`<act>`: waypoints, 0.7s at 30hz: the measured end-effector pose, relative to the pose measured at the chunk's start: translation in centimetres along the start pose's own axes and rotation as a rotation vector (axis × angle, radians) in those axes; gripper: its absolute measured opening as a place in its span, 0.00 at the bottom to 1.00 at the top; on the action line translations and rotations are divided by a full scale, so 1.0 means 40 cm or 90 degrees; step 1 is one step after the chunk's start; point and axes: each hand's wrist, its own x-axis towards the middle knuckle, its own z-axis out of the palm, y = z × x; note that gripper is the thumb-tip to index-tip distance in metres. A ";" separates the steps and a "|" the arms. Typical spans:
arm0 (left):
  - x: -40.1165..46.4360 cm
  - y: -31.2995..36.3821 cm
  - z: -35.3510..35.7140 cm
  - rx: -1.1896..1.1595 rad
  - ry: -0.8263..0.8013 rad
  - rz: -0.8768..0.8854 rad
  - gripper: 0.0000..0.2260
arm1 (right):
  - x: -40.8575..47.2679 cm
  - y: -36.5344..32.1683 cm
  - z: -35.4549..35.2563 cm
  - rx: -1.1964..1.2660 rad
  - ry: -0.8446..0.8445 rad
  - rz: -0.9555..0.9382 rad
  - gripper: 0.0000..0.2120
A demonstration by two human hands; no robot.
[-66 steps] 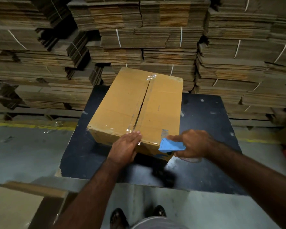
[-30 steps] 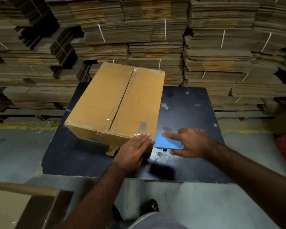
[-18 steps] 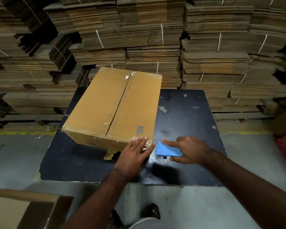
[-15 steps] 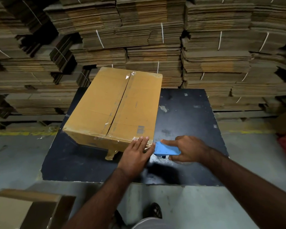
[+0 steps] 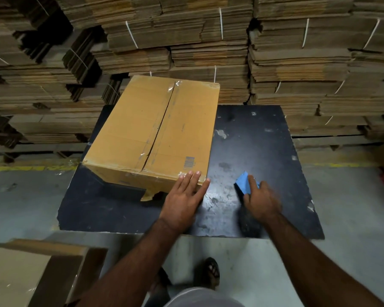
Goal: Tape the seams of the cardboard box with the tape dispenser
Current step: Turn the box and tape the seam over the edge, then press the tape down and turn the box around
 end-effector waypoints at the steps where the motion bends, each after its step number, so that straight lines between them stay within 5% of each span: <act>1: 0.005 0.003 0.004 -0.006 0.009 -0.010 0.45 | -0.005 -0.013 0.011 -0.002 0.016 0.015 0.31; 7: 0.031 0.021 0.007 -0.004 0.013 -0.034 0.43 | -0.061 -0.101 0.096 0.210 -0.016 0.061 0.24; 15: 0.002 -0.012 -0.012 -0.127 0.050 0.003 0.41 | -0.059 -0.090 0.070 0.131 -0.041 0.072 0.35; 21: -0.064 -0.167 -0.083 -0.316 0.326 -0.286 0.23 | -0.092 -0.165 -0.029 0.287 0.157 0.131 0.19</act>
